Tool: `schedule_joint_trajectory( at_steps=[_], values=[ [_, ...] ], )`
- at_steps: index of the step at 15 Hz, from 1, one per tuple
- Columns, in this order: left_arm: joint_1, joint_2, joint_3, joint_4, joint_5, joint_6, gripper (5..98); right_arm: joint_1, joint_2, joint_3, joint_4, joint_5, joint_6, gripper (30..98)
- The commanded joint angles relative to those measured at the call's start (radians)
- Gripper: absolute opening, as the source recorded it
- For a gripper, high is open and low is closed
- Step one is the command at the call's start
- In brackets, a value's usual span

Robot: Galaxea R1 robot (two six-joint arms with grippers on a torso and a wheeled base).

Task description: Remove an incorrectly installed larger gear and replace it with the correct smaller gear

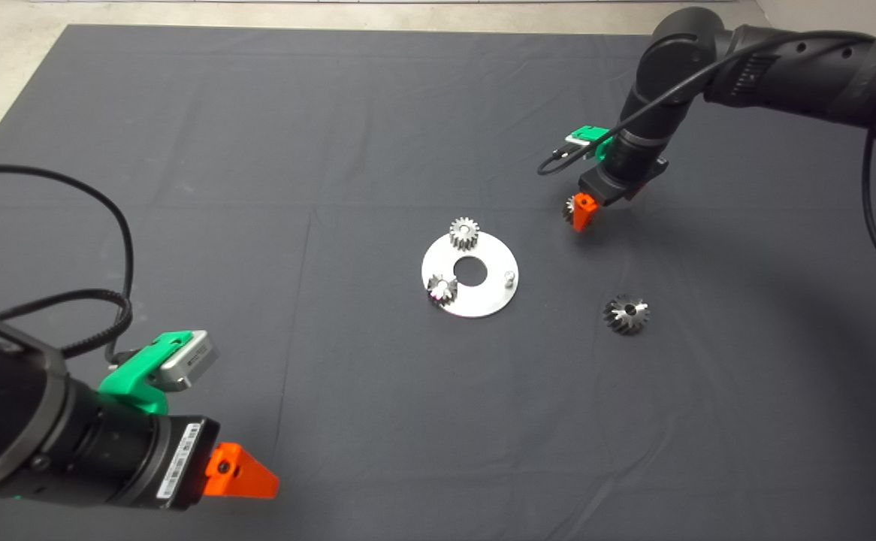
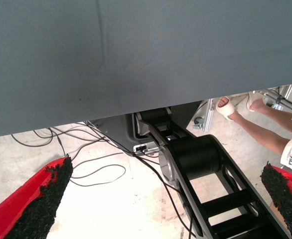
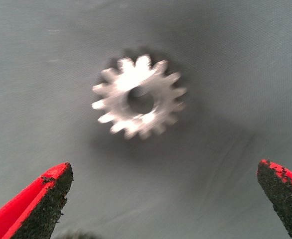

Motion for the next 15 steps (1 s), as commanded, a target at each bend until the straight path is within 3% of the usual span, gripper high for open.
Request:
schedule_joint_trajectory(
  at_steps=[1,5,7,10,13,15],
  values=[
    [-0.001,-0.005,0.015,-0.020,0.004,-0.003,97.7,-0.002,0.003,0.009,-0.092,-0.111,-0.012,97.6],
    [-0.001,-0.007,0.015,-0.021,0.004,-0.003,97.7,-0.018,0.003,0.006,-0.075,-0.048,-0.011,97.6],
    [0.002,-0.007,0.015,-0.020,0.004,-0.002,97.7,-0.018,0.001,0.003,-0.057,-0.004,-0.009,97.6],
    [0.004,-0.008,0.015,-0.021,0.004,-0.003,97.7,-0.018,0.002,0.001,-0.034,0.032,-0.009,97.6],
    [0.005,-0.008,0.015,-0.020,0.004,-0.003,97.7,-0.018,-0.002,-0.005,0.018,0.100,-0.005,97.6],
    [0.007,-0.008,0.015,-0.019,0.004,-0.002,97.7,-0.013,0.003,-0.005,0.021,0.105,-0.002,97.6]
  ],
)
